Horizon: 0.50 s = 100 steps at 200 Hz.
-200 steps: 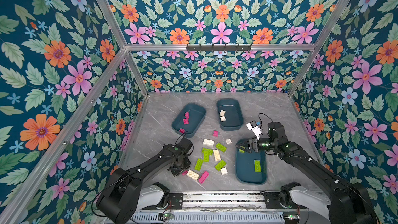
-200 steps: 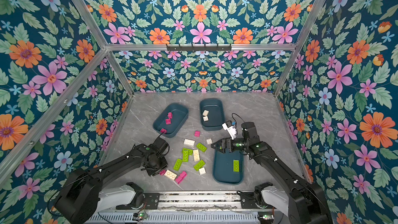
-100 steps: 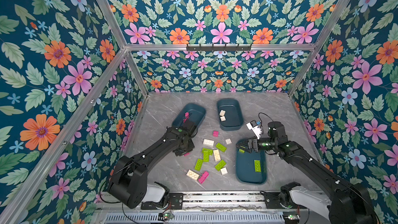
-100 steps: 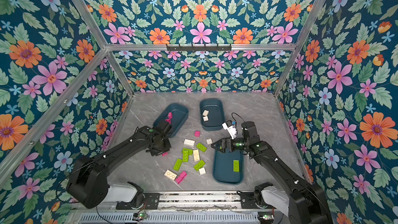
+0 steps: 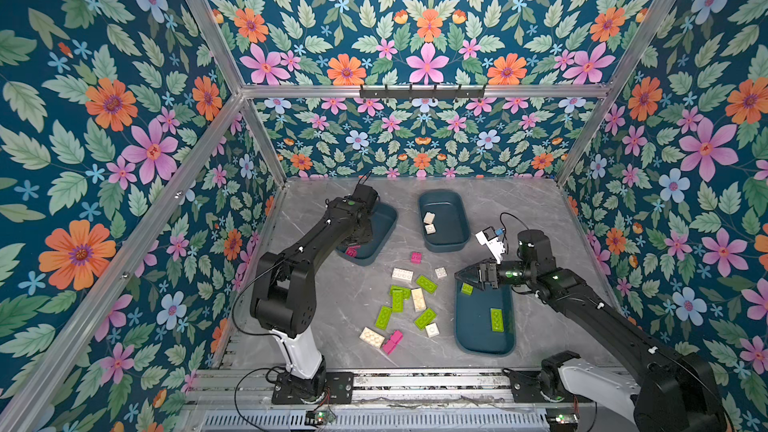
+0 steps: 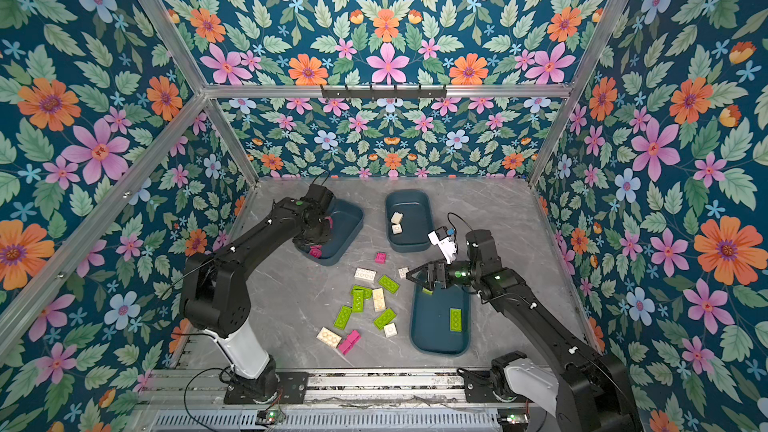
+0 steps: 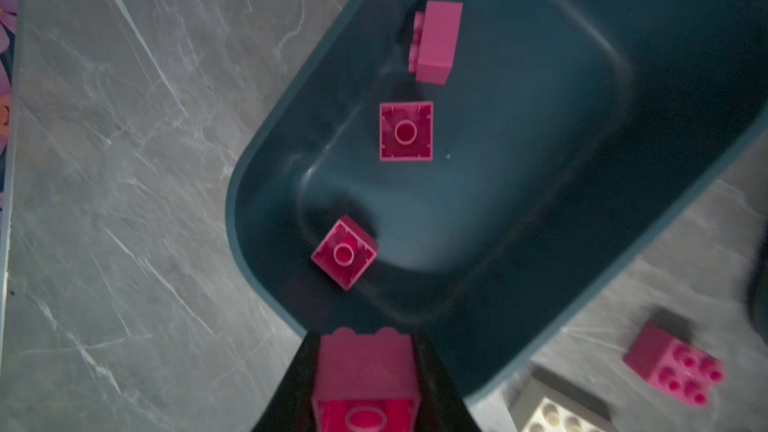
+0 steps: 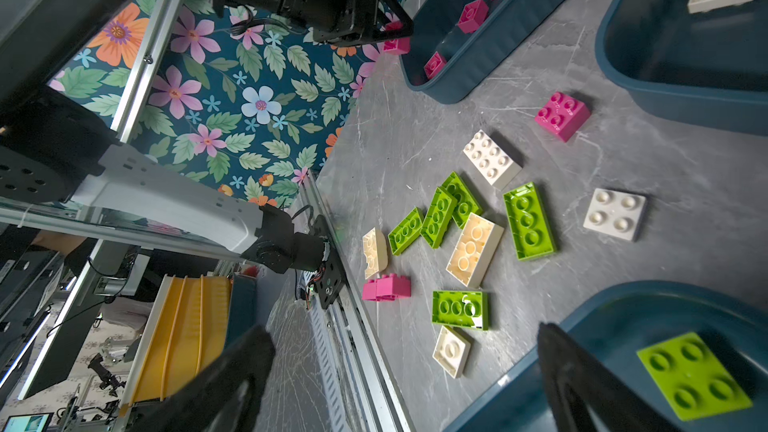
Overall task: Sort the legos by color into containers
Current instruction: 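Carry the magenta brick to the magenta tub and release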
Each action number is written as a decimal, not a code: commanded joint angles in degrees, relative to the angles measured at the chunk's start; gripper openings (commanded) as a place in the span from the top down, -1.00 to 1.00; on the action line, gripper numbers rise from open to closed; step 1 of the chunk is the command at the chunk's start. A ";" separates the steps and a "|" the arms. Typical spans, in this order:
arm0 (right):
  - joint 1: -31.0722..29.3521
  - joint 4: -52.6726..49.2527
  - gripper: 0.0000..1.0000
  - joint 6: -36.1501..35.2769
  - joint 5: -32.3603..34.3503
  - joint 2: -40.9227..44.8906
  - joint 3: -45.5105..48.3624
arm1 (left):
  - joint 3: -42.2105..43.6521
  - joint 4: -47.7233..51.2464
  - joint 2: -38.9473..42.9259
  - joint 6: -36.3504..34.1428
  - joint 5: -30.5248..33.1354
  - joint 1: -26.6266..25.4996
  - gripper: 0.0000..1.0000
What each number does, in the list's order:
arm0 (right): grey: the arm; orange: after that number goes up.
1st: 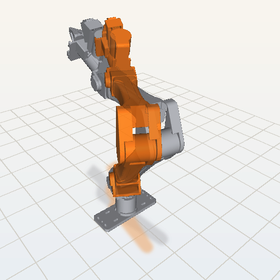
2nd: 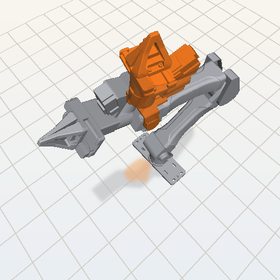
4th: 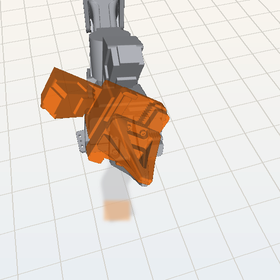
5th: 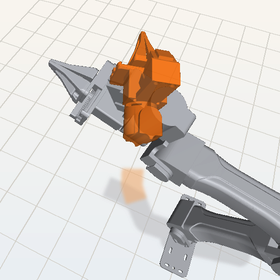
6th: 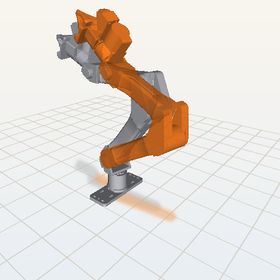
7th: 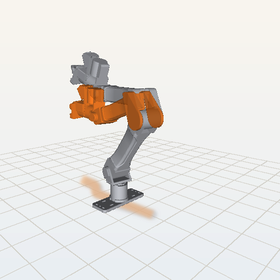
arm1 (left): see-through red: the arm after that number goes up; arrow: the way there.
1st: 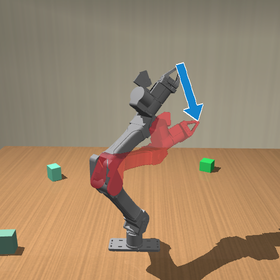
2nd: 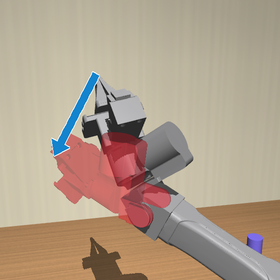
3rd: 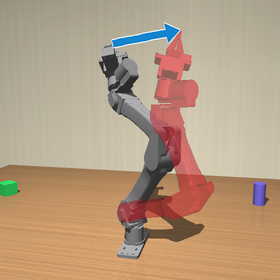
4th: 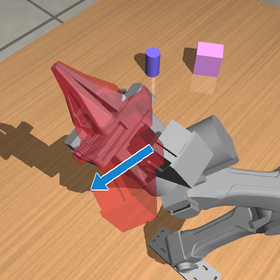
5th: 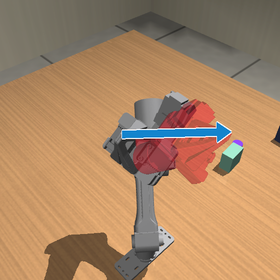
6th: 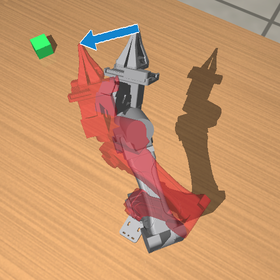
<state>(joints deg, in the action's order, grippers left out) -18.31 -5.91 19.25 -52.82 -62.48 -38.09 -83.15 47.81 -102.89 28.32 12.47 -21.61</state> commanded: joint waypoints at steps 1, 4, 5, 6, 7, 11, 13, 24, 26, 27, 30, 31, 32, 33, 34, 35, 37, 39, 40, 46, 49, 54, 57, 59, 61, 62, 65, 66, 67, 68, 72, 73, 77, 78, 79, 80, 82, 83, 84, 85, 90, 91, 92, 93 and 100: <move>-0.01 -0.07 -0.98 -0.94 0.43 -0.19 -0.54 | -1.20 -2.38 -2.68 -3.45 1.24 0.42 0.44; 0.02 -0.26 -0.98 -1.08 0.43 -0.17 -0.62 | -1.35 -2.45 -3.07 -3.70 1.37 0.47 0.43; -0.02 -0.34 -0.98 -1.11 0.43 -0.18 -0.65 | -1.37 -2.50 -3.22 -3.79 1.40 0.49 0.43; 0.00 -0.38 -0.98 -1.13 0.43 -0.18 -0.66 | -1.38 -2.57 -3.34 -3.88 1.54 0.50 0.43; -0.03 -0.48 -0.98 -1.18 0.43 -0.19 -0.71 | -1.39 -2.60 -3.49 -4.01 1.65 0.51 0.43; -0.03 -0.81 -0.98 -1.25 0.52 -0.19 -0.78 | -1.59 -2.61 -4.04 -4.43 2.20 0.51 0.43; -0.03 -0.98 -0.98 -1.34 0.59 -0.19 -0.83 | -1.64 -2.63 -4.31 -4.72 2.73 0.45 0.42; -0.05 -1.56 -0.98 -1.85 0.99 -0.17 -0.85 | -1.86 -2.73 -5.63 -6.18 5.77 0.53 0.39; -0.06 -1.69 -0.98 -1.93 1.10 -0.16 -0.85 | -1.97 -2.75 -5.82 -6.37 6.31 0.56 0.38; -0.06 -1.76 -0.98 -1.93 1.08 -0.18 -0.85 | -1.99 -2.78 -5.91 -6.49 6.54 0.58 0.38; -0.04 -1.86 -0.98 -2.07 1.07 -0.19 -0.85 | -2.00 -2.78 -6.18 -6.64 7.20 0.60 0.37; -0.01 -1.88 -0.98 -2.13 1.06 -0.23 -0.85 | -2.00 -2.75 -6.27 -6.62 7.38 0.60 0.37; 0.01 -1.90 -0.98 -2.16 1.10 -0.25 -0.85 | -2.01 -2.82 -6.31 -6.61 7.48 0.60 0.36; 0.02 -1.90 -0.98 -2.18 1.12 -0.22 -0.85 | -2.01 -2.82 -6.38 -6.61 7.61 0.60 0.36; 0.02 -1.90 -0.98 -2.18 1.12 -0.22 -0.85 | -2.01 -2.86 -6.41 -6.65 7.68 0.60 0.35; 0.02 -1.95 -0.98 -2.19 1.08 -0.25 -0.85 | -1.97 -2.92 -6.47 -6.67 7.76 0.60 0.35; 0.00 -1.99 -0.98 -2.24 1.10 -0.33 -0.85 | -1.96 -3.13 -6.52 -6.62 7.70 0.60 0.34; -0.05 -2.08 -0.98 -2.27 1.13 -0.36 -0.85 | -1.93 -3.33 -6.59 -6.63 7.63 0.60 0.32; -0.06 -2.08 -0.98 -2.28 1.13 -0.40 -0.85 | -1.88 -3.42 -6.61 -6.62 7.60 0.56 0.31; -0.01 -2.17 -0.98 -2.44 1.14 -0.65 -0.95 | -1.67 -4.02 -6.47 -6.58 7.10 0.60 0.27; -0.05 -2.23 -0.98 -2.58 1.14 -0.75 -0.94 | -1.71 -4.18 -6.45 -6.48 7.09 0.60 0.25; -0.02 -2.49 -0.98 -2.70 1.15 -0.91 -1.09 | -1.66 -4.29 -6.38 -6.30 7.12 0.57 0.20; 0.01 -2.75 -0.98 -2.92 1.14 -1.09 -1.18 | -1.70 -4.30 -6.36 -6.27 7.26 0.60 0.17; -0.05 -2.85 -0.98 -2.97 1.18 -1.14 -1.28 | -1.67 -4.31 -6.36 -6.26 7.29 0.60 0.15; -0.06 -2.98 -0.98 -3.05 1.15 -1.17 -1.35 | -1.66 -4.31 -6.36 -6.26 7.41 0.53 0.12; -0.06 -3.02 -0.98 -3.06 1.14 -1.25 -1.37 | -1.71 -4.31 -6.36 -6.26 7.45 0.57 0.11; -0.05 -3.04 -0.98 -3.18 1.14 -1.32 -1.45 | -1.69 -4.26 -6.36 -6.31 7.63 0.60 0.07; -0.06 -3.04 -0.98 -3.17 1.14 -1.37 -1.46 | -1.67 -4.24 -6.31 -6.33 7.69 0.60 0.06; -0.02 -3.05 -0.98 -3.17 1.14 -1.39 -1.46 | -1.71 -4.23 -6.29 -6.33 7.76 0.60 0.05; -0.04 -3.05 -0.98 -3.16 1.14 -1.41 -1.46 | -1.73 -4.18 -6.28 -6.29 7.84 0.60 0.03; -0.05 -3.09 -0.98 -3.24 1.14 -1.49 -1.54 | -1.71 -4.00 -6.19 -6.28 8.06 0.59 -0.03; -0.06 -3.03 -0.98 -3.25 1.14 -1.50 -1.55 | -1.69 -3.93 -6.14 -6.27 8.08 0.59 -0.05; -0.01 -3.03 -0.98 -3.36 1.16 -1.56 -1.64 | -1.67 -3.68 -5.99 -6.32 8.14 0.56 -0.11; -0.04 -3.04 -0.98 -3.39 1.15 -1.58 -1.64 | -1.67 -3.60 -5.95 -6.33 8.12 0.58 -0.13; -0.05 -3.09 -0.98 -3.41 1.19 -1.59 -1.64 | -1.66 -3.60 -5.89 -6.29 8.11 0.54 -0.14; -0.01 -3.12 -0.98 -3.37 1.16 -1.59 -1.68 | -1.66 -3.51 -5.86 -6.27 8.01 0.57 -0.15; -0.01 -3.18 -0.98 -3.41 1.14 -1.55 -1.76 | -1.66 -3.41 -5.73 -6.26 7.88 0.55 -0.16; -0.04 -3.20 -0.98 -3.51 1.14 -1.57 -1.79 | -1.66 -3.37 -5.65 -6.26 7.81 0.53 -0.17; -0.05 -3.22 -0.98 -3.51 1.14 -1.54 -1.80 | -1.75 -3.31 -5.61 -6.30 7.65 0.57 -0.17; -0.06 -3.22 -0.98 -3.55 1.14 -1.61 -1.81 | -1.75 -3.24 -5.54 -6.28 7.52 0.54 -0.18; -0.01 -3.45 -0.98 -3.64 1.15 -1.68 -1.89 | -1.83 -2.72 -5.13 -6.27 7.09 0.53 -0.21; -0.04 -3.47 -0.98 -3.71 1.14 -1.68 -1.90 | -1.88 -2.59 -5.04 -6.26 7.02 0.48 -0.22; -0.05 -3.52 -0.98 -3.70 1.14 -1.68 -1.90 | -1.90 -2.48 -4.95 -6.26 6.90 0.45 -0.22; -0.06 -3.55 -0.98 -3.74 1.14 -1.73 -1.95 | -1.87 -2.34 -4.86 -6.21 6.84 0.48 -0.23; -0.02 -3.70 -0.98 -3.92 1.06 -1.81 -1.99 | -1.77 -1.68 -4.04 -5.88 6.18 0.47 -0.26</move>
<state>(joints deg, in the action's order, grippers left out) -18.31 -8.97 16.71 -51.96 -64.01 -39.59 -84.73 44.14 -108.75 22.52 18.72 -21.02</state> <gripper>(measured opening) 0.990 0.610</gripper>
